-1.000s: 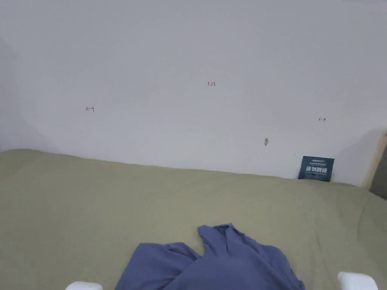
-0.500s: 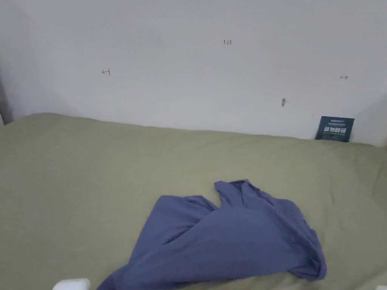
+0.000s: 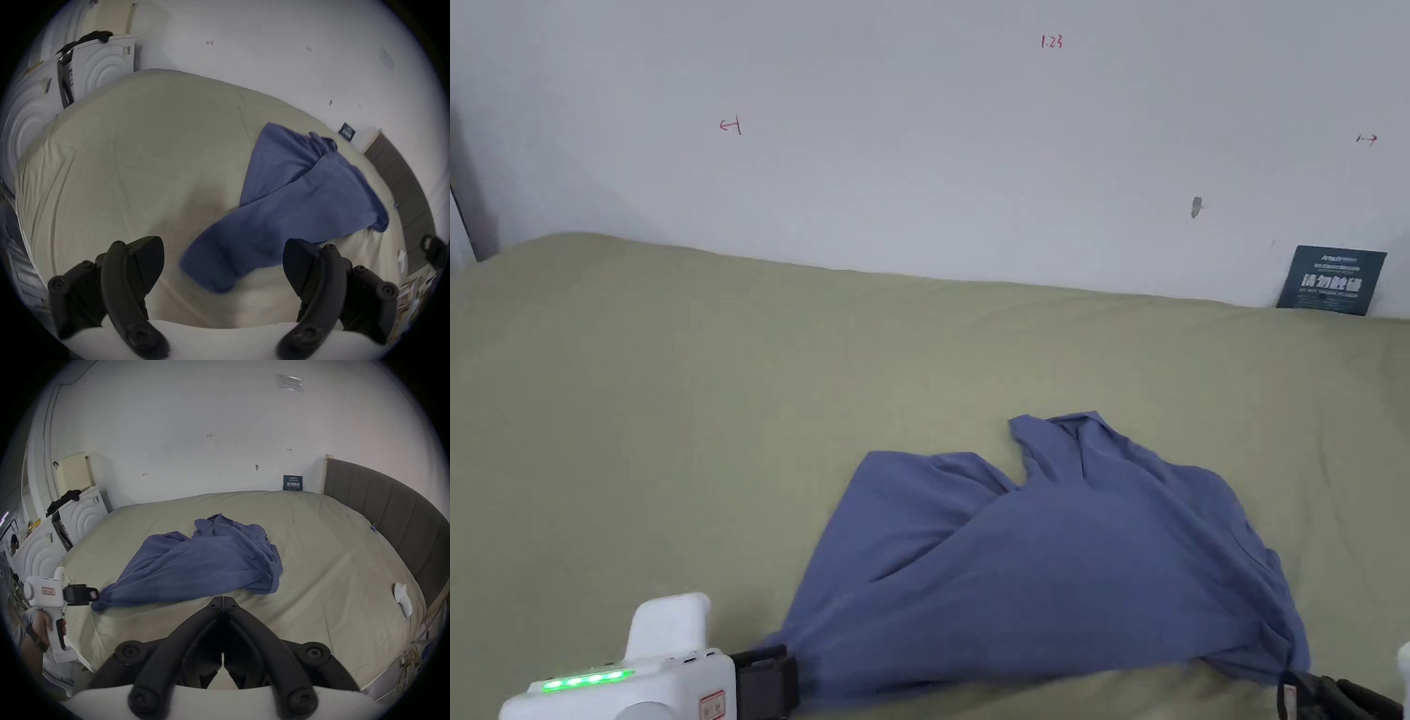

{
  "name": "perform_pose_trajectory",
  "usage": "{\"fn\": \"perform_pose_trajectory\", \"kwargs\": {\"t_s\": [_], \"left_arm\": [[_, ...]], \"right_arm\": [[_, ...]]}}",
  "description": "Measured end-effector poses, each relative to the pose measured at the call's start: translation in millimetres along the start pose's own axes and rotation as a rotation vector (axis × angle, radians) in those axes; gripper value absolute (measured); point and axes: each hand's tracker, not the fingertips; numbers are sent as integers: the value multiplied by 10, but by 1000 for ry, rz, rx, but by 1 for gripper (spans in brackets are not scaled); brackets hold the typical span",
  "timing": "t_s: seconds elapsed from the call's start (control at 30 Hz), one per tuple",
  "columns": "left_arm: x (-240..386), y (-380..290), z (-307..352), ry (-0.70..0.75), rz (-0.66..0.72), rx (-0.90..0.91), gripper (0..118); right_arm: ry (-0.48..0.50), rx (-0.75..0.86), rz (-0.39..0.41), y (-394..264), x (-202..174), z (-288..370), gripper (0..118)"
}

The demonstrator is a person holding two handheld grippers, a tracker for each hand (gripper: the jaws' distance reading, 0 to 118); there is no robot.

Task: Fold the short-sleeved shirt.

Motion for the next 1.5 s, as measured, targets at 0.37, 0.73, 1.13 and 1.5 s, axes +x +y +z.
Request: {"fn": "perform_pose_trajectory", "kwargs": {"t_s": [0.37,0.73,1.13,1.5], "left_arm": [[159,-208,-39,21,-78,-11,8],[41,-272,-111,-11,-29,1,8],[49,-243,-94,-23,-4,-3,8],[88,-254,-105,-19,11,4,8]], "right_arm": [[18,9,64,189,-124,-120,2],[45,-96,216,1020,46,-1189,2],[-10,-441,540,2025,49,-3860,94],[-52,-512,355,1979,84,-4609,39]]}}
